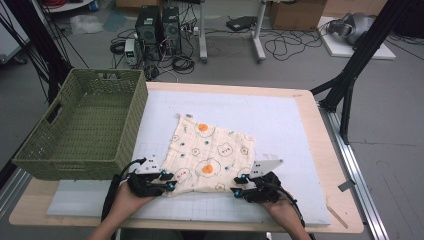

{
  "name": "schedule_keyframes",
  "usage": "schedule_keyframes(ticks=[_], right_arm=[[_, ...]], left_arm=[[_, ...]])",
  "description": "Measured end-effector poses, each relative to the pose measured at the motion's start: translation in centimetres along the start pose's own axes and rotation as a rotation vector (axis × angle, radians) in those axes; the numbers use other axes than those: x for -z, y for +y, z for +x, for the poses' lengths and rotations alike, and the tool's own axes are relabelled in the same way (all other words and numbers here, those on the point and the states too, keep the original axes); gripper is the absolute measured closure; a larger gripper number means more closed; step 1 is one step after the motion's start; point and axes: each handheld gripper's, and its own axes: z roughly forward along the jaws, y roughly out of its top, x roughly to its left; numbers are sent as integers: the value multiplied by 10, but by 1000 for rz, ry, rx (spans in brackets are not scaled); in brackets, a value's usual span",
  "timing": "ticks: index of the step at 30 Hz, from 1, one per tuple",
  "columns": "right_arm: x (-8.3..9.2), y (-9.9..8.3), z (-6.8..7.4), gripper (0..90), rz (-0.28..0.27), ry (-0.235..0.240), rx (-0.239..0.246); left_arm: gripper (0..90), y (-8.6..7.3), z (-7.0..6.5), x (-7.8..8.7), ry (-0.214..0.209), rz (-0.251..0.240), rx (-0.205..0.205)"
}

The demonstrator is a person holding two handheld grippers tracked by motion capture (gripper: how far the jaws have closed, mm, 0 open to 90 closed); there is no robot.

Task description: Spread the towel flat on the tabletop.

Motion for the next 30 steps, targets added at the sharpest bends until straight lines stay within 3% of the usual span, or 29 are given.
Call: schedule_keyframes(ticks=[3,7,12,16,20,23,26,30], right_arm=[[-8,2,-5,753,32,1,7],[-8,5,-8,879,39,33,-1],[4,6,-8,874,-8,28,6],[12,6,-4,727,-35,38,12],[10,-1,1,599,-17,57,14],[5,-3,5,585,10,51,32],[-1,-1,6,597,39,41,51],[-8,2,6,700,63,26,73]], left_arm=[[849,0,3,0,-2,0,10],[890,2,3,0,4,6,13],[892,5,2,5,22,-30,15],[877,4,4,10,14,-62,26],[683,1,4,11,-12,-48,25],[595,-1,2,9,-23,-9,6],[588,-3,-1,5,-20,12,-16],[732,-2,1,5,5,17,-17]])
